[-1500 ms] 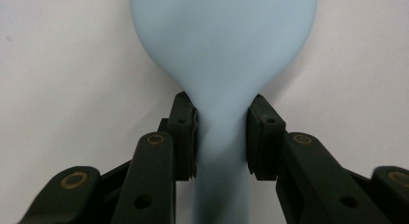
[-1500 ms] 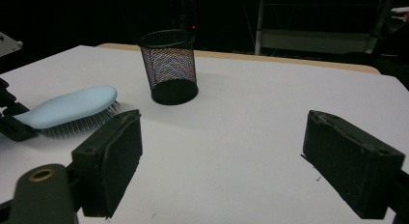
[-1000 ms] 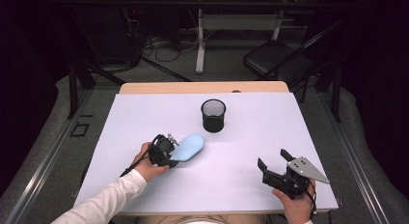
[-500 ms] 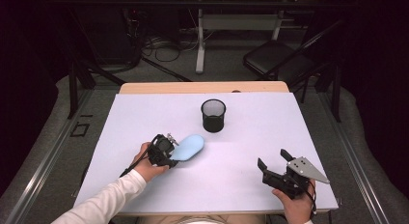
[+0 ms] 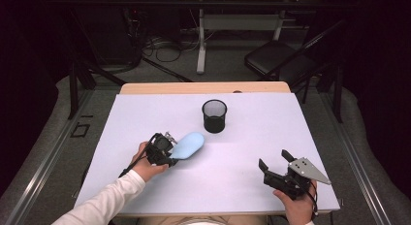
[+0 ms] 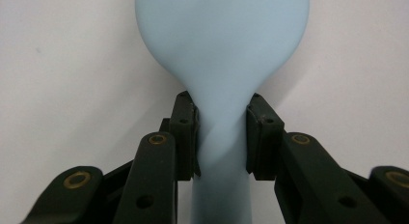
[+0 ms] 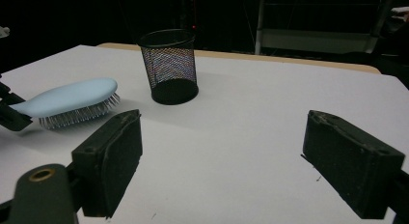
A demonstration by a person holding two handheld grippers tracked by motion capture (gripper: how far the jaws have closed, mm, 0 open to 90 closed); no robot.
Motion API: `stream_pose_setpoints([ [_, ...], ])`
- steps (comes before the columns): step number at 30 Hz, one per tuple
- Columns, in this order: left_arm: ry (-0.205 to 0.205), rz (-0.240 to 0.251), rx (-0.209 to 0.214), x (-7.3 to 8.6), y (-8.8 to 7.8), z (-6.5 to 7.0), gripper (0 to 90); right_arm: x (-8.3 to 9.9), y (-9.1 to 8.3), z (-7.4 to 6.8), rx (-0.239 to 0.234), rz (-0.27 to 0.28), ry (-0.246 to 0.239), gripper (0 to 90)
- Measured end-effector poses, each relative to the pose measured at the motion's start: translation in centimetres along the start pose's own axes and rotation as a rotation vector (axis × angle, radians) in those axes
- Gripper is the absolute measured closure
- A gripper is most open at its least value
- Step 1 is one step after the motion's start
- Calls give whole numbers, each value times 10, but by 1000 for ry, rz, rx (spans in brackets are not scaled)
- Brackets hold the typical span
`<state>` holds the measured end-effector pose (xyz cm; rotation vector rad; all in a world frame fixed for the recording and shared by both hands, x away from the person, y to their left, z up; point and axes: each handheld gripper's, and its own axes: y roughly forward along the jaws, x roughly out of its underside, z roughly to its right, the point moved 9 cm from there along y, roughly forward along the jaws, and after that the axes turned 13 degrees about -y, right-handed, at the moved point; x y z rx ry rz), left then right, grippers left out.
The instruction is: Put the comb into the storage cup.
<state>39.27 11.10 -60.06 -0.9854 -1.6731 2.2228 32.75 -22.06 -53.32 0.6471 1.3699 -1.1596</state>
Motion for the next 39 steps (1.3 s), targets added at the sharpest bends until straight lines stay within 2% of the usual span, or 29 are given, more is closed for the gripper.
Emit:
stream_pose_setpoints([
  [10,-23,59,14,-8,-13,-2,695,0,0,0,2,-3,-2,135],
  [39,-24,230,7,-37,-52,-1,695,1,1,0,1,-9,3,135],
])
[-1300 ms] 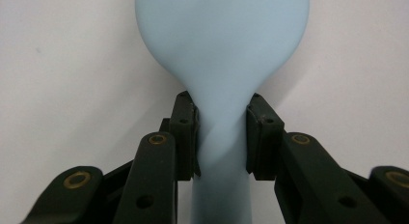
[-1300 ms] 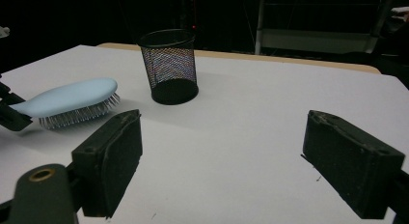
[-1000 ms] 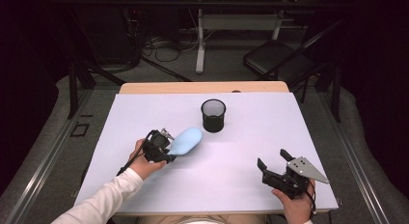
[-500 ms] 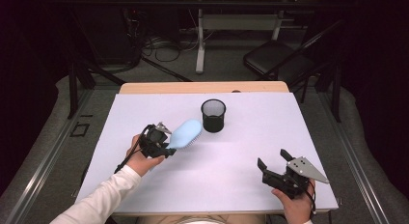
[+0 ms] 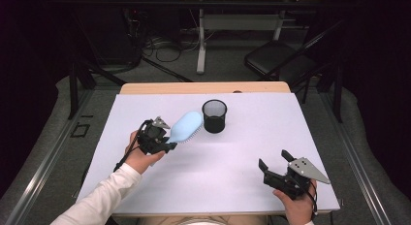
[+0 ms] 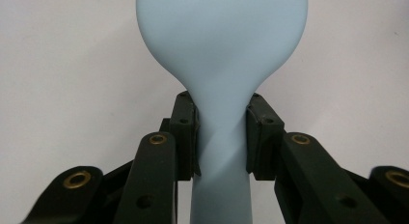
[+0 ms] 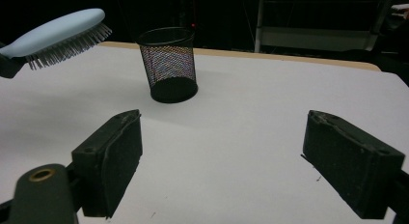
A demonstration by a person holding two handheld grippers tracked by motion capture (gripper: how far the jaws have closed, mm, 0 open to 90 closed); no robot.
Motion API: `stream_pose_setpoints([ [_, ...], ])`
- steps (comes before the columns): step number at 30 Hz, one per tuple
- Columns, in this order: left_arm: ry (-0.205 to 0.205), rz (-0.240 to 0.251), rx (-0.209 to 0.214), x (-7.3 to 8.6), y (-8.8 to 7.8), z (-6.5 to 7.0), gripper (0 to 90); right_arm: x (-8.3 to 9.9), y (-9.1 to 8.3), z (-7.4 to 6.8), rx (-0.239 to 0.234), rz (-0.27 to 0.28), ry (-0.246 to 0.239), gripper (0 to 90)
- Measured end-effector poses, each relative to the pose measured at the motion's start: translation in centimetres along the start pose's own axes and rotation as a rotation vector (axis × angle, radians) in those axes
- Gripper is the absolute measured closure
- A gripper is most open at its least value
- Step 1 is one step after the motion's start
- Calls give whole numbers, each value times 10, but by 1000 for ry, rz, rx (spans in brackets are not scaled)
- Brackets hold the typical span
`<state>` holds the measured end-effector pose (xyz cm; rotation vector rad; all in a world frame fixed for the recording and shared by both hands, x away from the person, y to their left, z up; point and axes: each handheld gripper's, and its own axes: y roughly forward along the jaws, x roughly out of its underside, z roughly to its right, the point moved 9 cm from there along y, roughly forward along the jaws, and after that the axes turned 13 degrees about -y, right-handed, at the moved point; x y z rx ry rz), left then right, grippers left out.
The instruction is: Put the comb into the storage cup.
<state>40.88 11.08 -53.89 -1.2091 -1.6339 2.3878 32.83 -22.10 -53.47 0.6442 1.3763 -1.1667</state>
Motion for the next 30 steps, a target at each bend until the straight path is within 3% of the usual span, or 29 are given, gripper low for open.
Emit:
stream_pose_setpoints([
  [30,-18,225,12,-35,-15,10,695,0,0,0,0,-1,-6,135],
])
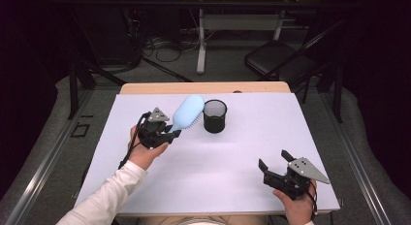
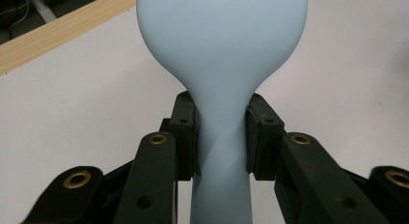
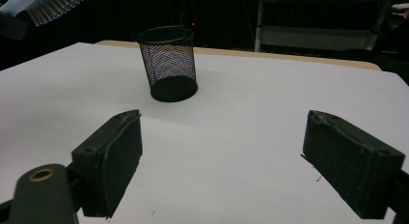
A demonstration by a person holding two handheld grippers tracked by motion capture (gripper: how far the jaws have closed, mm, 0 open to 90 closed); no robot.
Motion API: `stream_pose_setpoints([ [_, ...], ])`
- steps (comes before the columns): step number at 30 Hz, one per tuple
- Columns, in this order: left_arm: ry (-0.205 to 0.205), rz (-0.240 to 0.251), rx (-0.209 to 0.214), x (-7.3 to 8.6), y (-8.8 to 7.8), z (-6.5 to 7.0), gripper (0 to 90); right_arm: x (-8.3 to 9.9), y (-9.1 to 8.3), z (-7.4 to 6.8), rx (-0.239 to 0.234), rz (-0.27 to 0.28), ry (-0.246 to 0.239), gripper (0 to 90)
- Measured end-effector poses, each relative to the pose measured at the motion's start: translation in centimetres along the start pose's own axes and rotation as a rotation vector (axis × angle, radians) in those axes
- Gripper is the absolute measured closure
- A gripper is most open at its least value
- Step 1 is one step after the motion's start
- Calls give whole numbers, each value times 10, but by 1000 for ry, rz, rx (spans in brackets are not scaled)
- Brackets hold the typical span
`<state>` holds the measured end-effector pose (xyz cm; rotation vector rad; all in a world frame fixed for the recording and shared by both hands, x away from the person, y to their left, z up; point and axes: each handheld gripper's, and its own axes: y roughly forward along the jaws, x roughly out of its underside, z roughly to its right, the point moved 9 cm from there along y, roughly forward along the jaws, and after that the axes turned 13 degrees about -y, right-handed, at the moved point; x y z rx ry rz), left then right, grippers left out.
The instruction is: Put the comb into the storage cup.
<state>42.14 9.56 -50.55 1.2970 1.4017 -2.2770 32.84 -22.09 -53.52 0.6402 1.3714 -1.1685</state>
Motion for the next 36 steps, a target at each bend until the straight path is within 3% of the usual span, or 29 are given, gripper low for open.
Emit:
stream_pose_setpoints([
  [11,-15,69,11,-13,3,2,696,1,0,0,-4,-5,-2,135],
  [36,-1,176,0,-34,6,8,696,1,1,-1,-8,-5,0,135],
])
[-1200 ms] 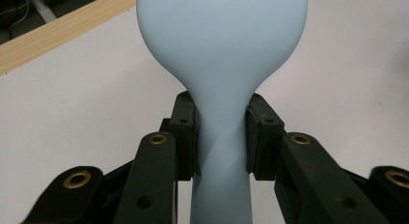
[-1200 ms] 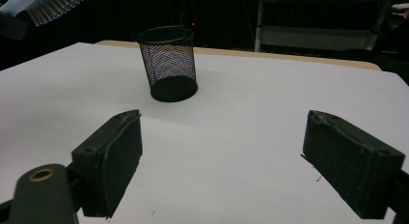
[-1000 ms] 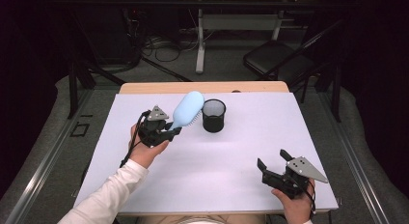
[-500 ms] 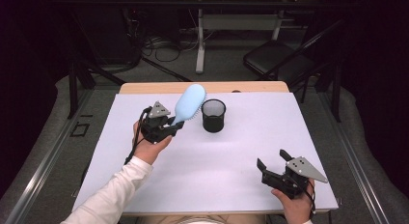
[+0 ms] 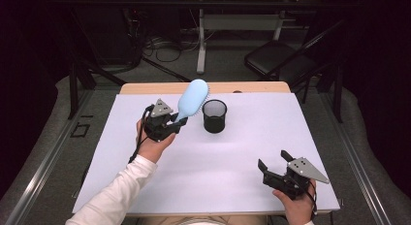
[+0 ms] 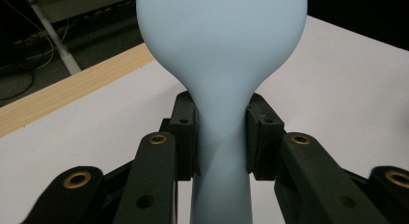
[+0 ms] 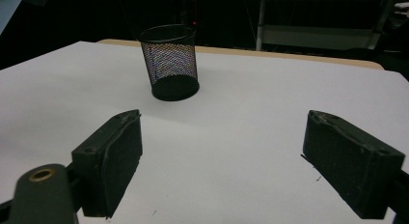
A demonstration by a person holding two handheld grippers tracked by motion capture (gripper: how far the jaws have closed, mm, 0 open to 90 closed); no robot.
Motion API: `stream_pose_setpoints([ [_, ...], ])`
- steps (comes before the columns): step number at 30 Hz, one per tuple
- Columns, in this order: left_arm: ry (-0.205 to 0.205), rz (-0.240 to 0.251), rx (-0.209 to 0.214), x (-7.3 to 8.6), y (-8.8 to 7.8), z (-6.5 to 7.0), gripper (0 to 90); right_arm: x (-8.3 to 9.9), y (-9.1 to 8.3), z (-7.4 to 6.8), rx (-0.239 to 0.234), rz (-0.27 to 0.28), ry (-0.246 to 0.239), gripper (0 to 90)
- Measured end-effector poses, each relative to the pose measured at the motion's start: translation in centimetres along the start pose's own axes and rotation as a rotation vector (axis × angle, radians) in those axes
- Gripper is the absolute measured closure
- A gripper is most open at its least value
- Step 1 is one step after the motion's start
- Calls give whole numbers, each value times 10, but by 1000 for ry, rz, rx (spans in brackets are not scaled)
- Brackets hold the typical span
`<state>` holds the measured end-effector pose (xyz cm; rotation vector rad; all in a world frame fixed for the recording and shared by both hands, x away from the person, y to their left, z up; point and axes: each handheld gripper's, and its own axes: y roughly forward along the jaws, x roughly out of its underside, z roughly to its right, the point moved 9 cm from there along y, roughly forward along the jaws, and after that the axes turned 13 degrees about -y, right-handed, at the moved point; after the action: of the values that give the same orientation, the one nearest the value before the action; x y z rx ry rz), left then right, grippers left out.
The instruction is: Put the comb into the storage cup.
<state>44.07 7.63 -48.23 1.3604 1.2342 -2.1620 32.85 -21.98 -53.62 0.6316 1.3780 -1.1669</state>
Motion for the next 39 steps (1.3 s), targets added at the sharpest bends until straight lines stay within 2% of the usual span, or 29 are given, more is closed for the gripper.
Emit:
stream_pose_setpoints([
  [13,-17,38,26,-6,4,3,696,1,1,2,-4,-9,5,135],
  [24,-14,53,35,-6,8,7,696,1,8,-8,-91,-65,-10,134],
  [30,-18,54,41,-6,9,8,695,2,12,-12,-101,-92,-36,114],
  [39,-13,63,47,-8,9,11,695,-1,15,-13,-120,-118,-25,64],
])
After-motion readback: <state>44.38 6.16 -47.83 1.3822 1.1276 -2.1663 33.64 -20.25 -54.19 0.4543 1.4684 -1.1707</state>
